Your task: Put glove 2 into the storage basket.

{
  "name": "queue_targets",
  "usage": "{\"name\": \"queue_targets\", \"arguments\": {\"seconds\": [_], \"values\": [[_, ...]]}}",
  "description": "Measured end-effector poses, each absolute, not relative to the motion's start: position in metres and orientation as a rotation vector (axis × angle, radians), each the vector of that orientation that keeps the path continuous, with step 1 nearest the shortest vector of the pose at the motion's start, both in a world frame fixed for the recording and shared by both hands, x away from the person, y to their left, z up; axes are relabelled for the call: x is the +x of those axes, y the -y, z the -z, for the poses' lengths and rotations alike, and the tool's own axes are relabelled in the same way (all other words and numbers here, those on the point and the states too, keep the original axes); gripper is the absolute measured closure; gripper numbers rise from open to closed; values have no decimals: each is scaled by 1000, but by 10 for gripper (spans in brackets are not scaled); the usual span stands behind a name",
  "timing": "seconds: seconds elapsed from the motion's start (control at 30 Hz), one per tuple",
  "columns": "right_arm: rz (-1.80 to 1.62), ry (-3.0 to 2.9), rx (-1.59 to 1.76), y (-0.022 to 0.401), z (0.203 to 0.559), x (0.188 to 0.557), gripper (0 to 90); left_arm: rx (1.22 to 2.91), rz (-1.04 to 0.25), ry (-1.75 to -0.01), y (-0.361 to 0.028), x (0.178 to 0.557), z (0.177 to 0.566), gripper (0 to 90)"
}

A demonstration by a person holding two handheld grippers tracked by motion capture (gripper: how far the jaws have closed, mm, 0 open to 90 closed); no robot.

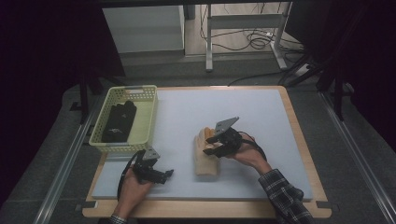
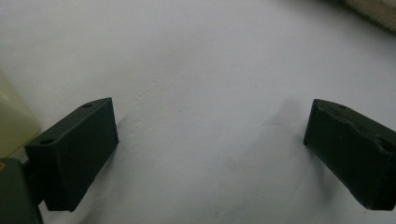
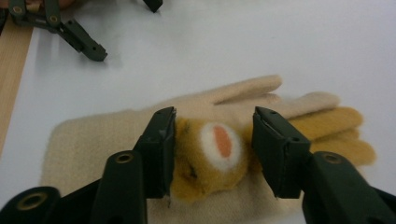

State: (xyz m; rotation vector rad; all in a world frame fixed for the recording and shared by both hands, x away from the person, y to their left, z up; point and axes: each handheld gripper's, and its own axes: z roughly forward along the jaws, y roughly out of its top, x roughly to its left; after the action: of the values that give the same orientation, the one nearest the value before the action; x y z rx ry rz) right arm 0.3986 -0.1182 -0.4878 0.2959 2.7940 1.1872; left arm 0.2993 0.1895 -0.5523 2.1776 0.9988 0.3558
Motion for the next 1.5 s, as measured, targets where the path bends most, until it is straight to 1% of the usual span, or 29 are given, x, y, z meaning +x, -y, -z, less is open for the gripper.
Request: {"name": "queue_targets", "arguments": {"seconds": [0.07,0.17,0.23,0.3,0.33,0.43,0.6,0.67,0.97,1.5], "values": [[-1205,-2772,328,123,484,397,458,2177,-356,-999,-189,299,552,29],[-1227,-2735,389,132,478,395,456,2178,-356,-999,-189,299,552,29],[-1244,-2715,447,140,474,394,464,2178,-356,-999,-189,299,552,29],[-1249,-2702,479,147,473,393,493,2178,-356,-999,-189,299,552,29],[-1251,-2694,499,150,473,392,514,2178,-356,-998,-189,299,552,29],[-1250,-2691,545,160,476,387,619,2179,-358,-996,-190,299,552,29],[-1190,-2717,592,170,490,377,835,2176,-356,-1000,-189,299,552,29],[-1185,-2733,597,172,497,372,883,2175,-356,-1000,-189,299,552,29],[-1171,-2791,580,168,517,354,886,2175,-356,-1000,-189,299,552,29],[-1114,-2798,547,134,527,347,885,2176,-356,-1000,-189,299,552,29]]}}
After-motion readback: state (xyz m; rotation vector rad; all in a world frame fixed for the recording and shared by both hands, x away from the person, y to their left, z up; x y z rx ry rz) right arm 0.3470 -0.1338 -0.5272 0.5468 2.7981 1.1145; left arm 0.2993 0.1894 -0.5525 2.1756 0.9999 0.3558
